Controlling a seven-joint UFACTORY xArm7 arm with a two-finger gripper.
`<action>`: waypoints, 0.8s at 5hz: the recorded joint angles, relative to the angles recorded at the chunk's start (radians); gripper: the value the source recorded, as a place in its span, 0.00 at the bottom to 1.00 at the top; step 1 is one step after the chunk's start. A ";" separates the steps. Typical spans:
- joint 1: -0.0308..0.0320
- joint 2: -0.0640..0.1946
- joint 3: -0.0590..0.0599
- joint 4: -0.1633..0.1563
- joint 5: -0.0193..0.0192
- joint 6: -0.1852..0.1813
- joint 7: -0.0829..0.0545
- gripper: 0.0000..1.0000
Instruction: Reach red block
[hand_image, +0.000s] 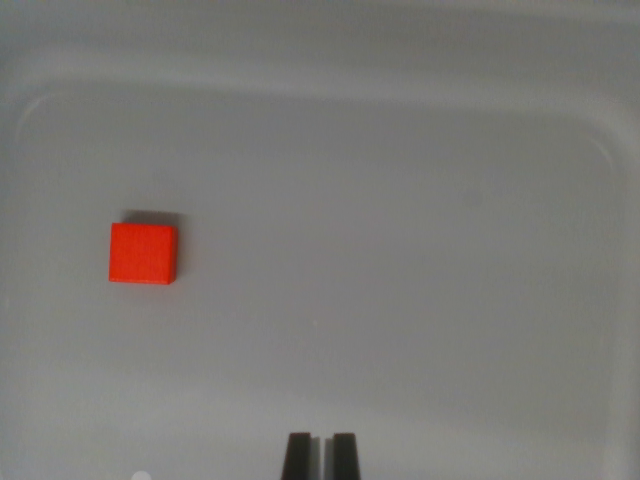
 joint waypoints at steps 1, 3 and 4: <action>0.0032 0.010 0.003 -0.010 -0.0005 -0.020 0.000 0.00; 0.0073 0.024 0.006 -0.023 -0.0010 -0.047 -0.001 0.00; 0.0073 0.024 0.006 -0.023 -0.0010 -0.047 -0.001 0.00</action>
